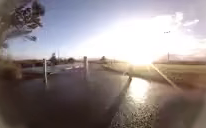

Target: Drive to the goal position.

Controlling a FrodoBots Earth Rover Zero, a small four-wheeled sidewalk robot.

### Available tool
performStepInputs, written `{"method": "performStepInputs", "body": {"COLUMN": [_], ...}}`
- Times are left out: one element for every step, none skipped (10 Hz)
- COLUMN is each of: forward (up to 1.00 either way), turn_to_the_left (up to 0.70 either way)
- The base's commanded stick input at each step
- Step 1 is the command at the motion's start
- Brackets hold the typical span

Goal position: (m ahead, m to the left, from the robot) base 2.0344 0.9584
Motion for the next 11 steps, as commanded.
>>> {"method": "performStepInputs", "body": {"forward": [0.45,0.45,0.45,0.45,0.45,0.45,0.45,0.45,0.45,0.45,0.45], "turn_to_the_left": [0.0,0.0,0.0,0.0,-0.03,-0.12,-0.2,-0.27,-0.27,-0.27,-0.27]}}
